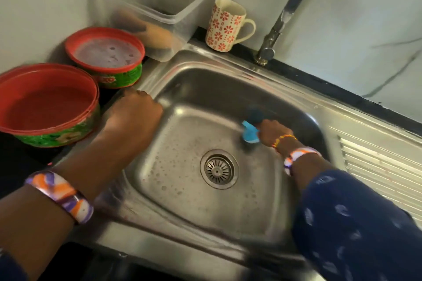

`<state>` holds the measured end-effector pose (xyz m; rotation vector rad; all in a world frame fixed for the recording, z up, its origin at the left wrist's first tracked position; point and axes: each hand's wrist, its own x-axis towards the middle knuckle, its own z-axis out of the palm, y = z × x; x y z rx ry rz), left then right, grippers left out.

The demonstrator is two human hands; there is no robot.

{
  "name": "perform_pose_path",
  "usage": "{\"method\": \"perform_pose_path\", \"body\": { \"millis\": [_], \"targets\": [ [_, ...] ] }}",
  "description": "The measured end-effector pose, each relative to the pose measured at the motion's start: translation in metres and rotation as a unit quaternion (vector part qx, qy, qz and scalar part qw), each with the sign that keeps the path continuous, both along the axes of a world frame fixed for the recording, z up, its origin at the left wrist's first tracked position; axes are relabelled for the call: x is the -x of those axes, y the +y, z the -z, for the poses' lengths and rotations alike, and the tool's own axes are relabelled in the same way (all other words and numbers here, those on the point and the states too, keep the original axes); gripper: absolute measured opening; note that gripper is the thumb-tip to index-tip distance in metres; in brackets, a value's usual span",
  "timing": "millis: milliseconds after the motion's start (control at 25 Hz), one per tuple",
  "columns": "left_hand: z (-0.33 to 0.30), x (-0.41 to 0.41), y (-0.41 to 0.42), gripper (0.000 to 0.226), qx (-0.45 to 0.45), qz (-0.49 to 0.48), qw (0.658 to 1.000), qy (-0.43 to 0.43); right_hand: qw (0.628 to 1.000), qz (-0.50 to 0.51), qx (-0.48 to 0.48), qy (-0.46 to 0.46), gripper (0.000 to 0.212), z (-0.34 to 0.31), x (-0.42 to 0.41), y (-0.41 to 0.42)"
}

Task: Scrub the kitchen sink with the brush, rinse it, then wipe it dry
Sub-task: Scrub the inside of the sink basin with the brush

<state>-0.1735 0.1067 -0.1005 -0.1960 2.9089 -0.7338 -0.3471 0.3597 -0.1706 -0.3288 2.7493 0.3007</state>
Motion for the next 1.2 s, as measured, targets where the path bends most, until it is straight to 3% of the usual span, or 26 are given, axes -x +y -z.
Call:
{"method": "perform_pose_path", "body": {
  "millis": [40, 120, 200, 280, 400, 480, 600, 720, 960, 1080, 1200],
  "targets": [
    [-0.002, -0.002, 0.0, 0.031, -0.008, 0.001, 1.0, 0.001, 0.999, 0.021, -0.035, -0.036, 0.035, -0.007, -0.012, 0.03],
    [-0.006, -0.006, -0.001, 0.031, -0.024, 0.006, 1.0, 0.006, 0.977, 0.067, -0.031, -0.201, 0.032, -0.02, -0.05, 0.068],
    [-0.009, -0.006, -0.001, 0.03, -0.024, 0.018, 0.999, 0.01, 0.929, 0.151, 0.078, -0.33, 0.027, -0.025, -0.103, 0.073],
    [-0.009, -0.007, -0.001, 0.028, -0.019, 0.026, 0.999, 0.006, 0.897, 0.176, 0.153, -0.376, 0.024, -0.023, -0.148, 0.054],
    [-0.009, -0.007, 0.0, 0.026, -0.009, 0.042, 0.999, -0.005, 0.898, 0.069, 0.247, -0.358, 0.034, -0.009, -0.172, -0.01],
    [-0.006, -0.006, -0.001, 0.026, -0.01, 0.043, 0.999, -0.009, 0.912, -0.061, 0.275, -0.297, 0.037, 0.005, -0.167, -0.073],
    [-0.004, -0.003, -0.006, 0.028, -0.02, 0.027, 0.999, 0.005, 0.953, -0.269, 0.135, -0.038, 0.041, 0.017, -0.131, -0.13],
    [0.0, -0.002, -0.008, 0.028, -0.026, 0.017, 1.0, -0.007, 0.96, -0.266, 0.017, 0.081, 0.043, 0.013, -0.062, -0.128],
    [-0.005, -0.001, -0.002, 0.026, 0.008, 0.046, 0.999, -0.025, 0.99, -0.086, -0.104, 0.051, 0.035, -0.001, -0.014, -0.026],
    [-0.007, -0.004, -0.003, 0.026, 0.003, 0.063, 0.998, -0.021, 0.987, -0.001, -0.14, -0.074, 0.037, 0.0, -0.043, 0.052],
    [-0.009, -0.004, -0.002, 0.025, 0.004, 0.075, 0.997, -0.017, 0.973, -0.014, -0.098, -0.208, 0.038, -0.006, -0.108, 0.063]
  ]
}}
